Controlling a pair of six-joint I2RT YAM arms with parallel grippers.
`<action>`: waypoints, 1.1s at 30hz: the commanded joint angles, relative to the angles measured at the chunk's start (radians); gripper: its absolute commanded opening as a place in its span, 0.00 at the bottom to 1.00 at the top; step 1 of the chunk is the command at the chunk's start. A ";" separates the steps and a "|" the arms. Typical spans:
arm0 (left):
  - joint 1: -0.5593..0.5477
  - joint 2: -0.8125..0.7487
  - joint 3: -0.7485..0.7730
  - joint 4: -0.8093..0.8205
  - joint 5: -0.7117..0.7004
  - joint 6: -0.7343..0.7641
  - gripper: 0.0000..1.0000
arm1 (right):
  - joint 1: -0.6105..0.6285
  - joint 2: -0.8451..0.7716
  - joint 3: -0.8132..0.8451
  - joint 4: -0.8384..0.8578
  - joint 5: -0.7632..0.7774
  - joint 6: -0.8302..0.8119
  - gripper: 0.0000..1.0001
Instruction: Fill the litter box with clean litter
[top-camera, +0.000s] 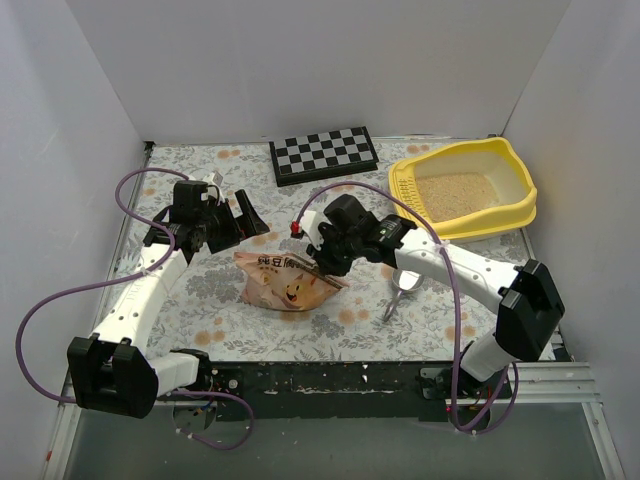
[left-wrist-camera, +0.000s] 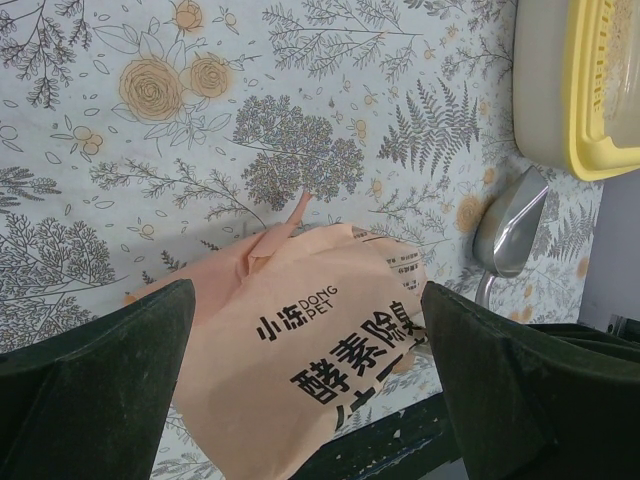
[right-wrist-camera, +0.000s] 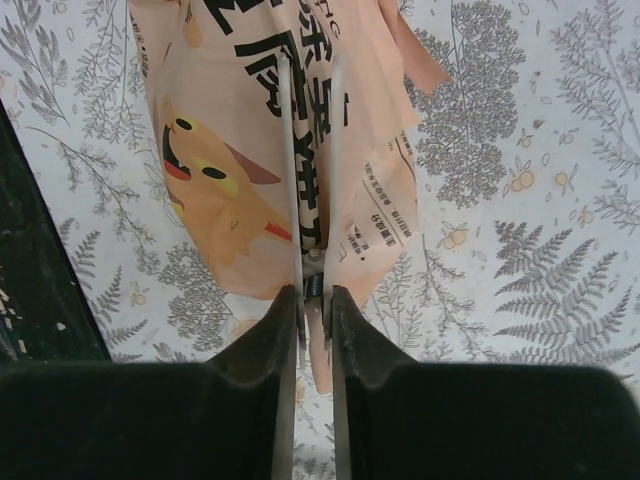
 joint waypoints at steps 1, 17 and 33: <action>0.002 -0.012 -0.008 0.013 0.013 0.017 0.98 | 0.006 -0.002 0.011 0.015 0.008 -0.002 0.02; 0.002 -0.004 -0.006 0.025 0.032 0.007 0.98 | -0.020 -0.311 -0.089 -0.127 0.416 0.274 0.01; 0.002 -0.007 -0.009 0.051 0.098 -0.015 0.98 | -0.463 -0.726 -0.589 -0.190 0.510 0.934 0.01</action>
